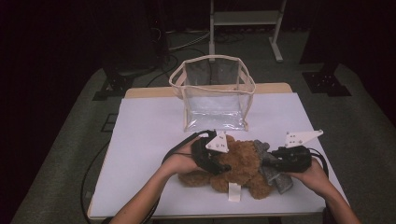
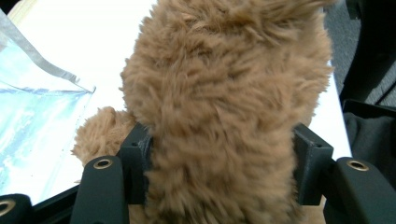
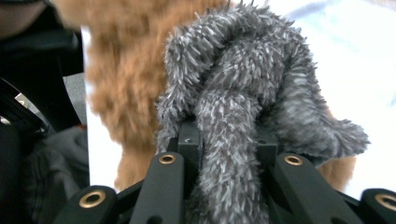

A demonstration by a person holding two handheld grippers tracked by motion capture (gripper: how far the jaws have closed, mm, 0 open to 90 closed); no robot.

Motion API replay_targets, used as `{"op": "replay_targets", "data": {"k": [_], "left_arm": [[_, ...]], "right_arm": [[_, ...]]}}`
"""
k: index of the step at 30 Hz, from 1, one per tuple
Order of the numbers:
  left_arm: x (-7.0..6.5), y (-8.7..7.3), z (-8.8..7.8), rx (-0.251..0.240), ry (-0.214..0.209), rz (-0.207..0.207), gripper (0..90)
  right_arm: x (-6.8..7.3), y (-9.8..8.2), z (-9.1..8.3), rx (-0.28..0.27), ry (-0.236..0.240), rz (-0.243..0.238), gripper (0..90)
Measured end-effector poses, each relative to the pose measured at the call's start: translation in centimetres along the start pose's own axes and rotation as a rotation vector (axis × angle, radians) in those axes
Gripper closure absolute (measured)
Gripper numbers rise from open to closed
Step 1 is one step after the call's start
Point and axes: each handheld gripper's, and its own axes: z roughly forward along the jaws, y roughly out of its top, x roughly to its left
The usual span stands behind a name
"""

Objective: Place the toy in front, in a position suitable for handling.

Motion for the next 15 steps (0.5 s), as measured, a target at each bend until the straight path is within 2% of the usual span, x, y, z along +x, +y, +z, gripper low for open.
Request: {"op": "replay_targets", "data": {"k": [2,4,6,9,12,15], "left_arm": [[0.2,0.1,0.1,-0.001,0.004,-0.01,37.6],[0.3,0.2,0.2,0.003,0.001,-0.011,36.1],[0.4,0.1,0.1,0.004,-0.002,-0.011,34.3],[0.4,0.2,0.0,0.014,-0.002,0.001,29.0],[0.2,0.1,-0.2,0.013,-0.005,0.017,25.8],[0.1,-0.1,-0.7,-0.005,-0.01,0.022,22.6]], "right_arm": [[-0.7,-1.6,0.1,0.046,-0.016,0.031,71.9],[-1.5,-2.9,-0.4,0.066,-0.038,0.075,71.8],[-1.9,-3.8,-1.3,0.1,-0.083,0.088,71.7],[-2.4,-4.6,-2.4,0.14,-0.119,0.111,69.9],[-2.6,-5.2,-2.9,0.192,-0.154,0.112,64.8],[-2.8,-5.5,-3.3,0.199,-0.166,0.126,58.0]]}}
